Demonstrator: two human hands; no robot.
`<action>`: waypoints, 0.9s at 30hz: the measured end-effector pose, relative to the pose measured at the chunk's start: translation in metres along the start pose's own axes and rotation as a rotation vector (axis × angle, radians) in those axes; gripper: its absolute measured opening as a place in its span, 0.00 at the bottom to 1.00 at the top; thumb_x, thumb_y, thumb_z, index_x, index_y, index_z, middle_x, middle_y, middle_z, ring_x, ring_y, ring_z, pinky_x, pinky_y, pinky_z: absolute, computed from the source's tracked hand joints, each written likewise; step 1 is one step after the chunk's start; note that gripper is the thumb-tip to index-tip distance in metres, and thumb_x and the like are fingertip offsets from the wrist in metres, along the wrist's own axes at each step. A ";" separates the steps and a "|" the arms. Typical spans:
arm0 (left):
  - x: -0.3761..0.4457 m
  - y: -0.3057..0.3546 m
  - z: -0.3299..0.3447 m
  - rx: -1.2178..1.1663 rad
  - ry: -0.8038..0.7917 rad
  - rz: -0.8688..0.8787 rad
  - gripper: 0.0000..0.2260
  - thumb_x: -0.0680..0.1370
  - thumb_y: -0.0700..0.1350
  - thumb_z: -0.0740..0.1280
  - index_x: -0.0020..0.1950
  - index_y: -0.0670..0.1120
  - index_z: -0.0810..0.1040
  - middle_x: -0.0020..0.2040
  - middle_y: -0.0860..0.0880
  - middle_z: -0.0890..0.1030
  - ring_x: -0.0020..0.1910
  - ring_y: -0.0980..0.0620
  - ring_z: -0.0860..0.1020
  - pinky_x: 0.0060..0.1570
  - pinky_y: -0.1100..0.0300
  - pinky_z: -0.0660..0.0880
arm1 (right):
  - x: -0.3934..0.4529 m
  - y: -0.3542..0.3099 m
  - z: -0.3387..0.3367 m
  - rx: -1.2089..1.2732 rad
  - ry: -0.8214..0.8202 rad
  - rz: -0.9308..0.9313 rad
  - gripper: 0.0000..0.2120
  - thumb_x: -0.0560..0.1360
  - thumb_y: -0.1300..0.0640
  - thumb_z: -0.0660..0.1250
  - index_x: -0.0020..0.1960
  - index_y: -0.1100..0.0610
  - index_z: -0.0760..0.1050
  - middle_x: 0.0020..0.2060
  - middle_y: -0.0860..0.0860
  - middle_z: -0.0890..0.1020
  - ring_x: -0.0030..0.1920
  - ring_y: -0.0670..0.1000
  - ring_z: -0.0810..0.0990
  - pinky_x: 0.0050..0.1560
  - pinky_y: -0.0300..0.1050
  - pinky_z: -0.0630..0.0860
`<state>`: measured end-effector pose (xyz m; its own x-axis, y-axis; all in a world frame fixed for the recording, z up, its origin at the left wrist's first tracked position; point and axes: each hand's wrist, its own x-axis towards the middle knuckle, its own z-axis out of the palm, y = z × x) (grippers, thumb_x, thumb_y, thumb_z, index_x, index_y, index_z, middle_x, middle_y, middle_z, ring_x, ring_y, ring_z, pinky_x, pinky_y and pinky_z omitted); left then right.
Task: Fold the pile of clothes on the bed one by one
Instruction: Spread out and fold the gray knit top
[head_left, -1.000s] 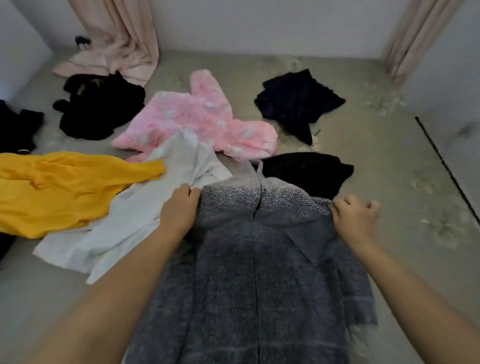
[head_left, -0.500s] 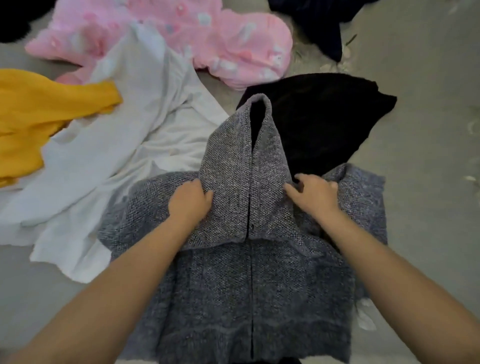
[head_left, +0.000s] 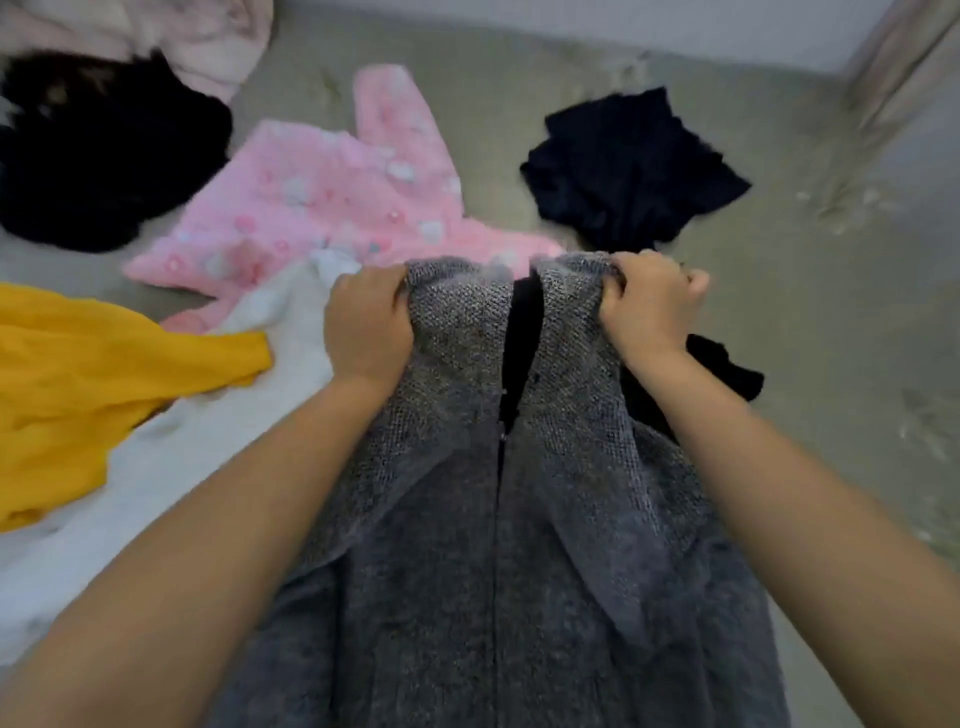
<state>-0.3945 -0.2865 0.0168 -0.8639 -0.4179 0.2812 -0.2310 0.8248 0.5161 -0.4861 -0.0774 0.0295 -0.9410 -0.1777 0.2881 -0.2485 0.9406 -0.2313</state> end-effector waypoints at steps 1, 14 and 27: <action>0.023 0.006 -0.004 0.009 0.029 0.040 0.08 0.76 0.37 0.60 0.49 0.37 0.78 0.46 0.35 0.78 0.47 0.37 0.73 0.45 0.47 0.63 | 0.019 -0.006 -0.006 0.004 0.069 -0.012 0.10 0.76 0.59 0.58 0.48 0.57 0.78 0.44 0.55 0.79 0.49 0.58 0.74 0.48 0.48 0.55; -0.092 -0.039 0.073 0.392 -0.634 0.002 0.24 0.80 0.50 0.55 0.74 0.42 0.55 0.75 0.41 0.55 0.74 0.43 0.52 0.69 0.47 0.56 | -0.115 0.014 0.084 -0.095 -0.615 -0.153 0.24 0.79 0.48 0.54 0.72 0.55 0.59 0.73 0.55 0.59 0.74 0.54 0.53 0.70 0.59 0.48; -0.190 -0.127 0.079 0.674 -1.011 -0.104 0.26 0.79 0.62 0.45 0.73 0.60 0.36 0.76 0.51 0.37 0.74 0.40 0.38 0.71 0.43 0.39 | -0.245 0.035 0.148 -0.284 -0.960 -0.259 0.31 0.77 0.36 0.40 0.74 0.47 0.35 0.73 0.47 0.34 0.73 0.50 0.33 0.69 0.59 0.31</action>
<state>-0.2368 -0.2814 -0.1662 -0.7170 -0.2570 -0.6480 -0.2462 0.9630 -0.1095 -0.2986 -0.0433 -0.1868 -0.6846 -0.4231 -0.5935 -0.5231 0.8523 -0.0043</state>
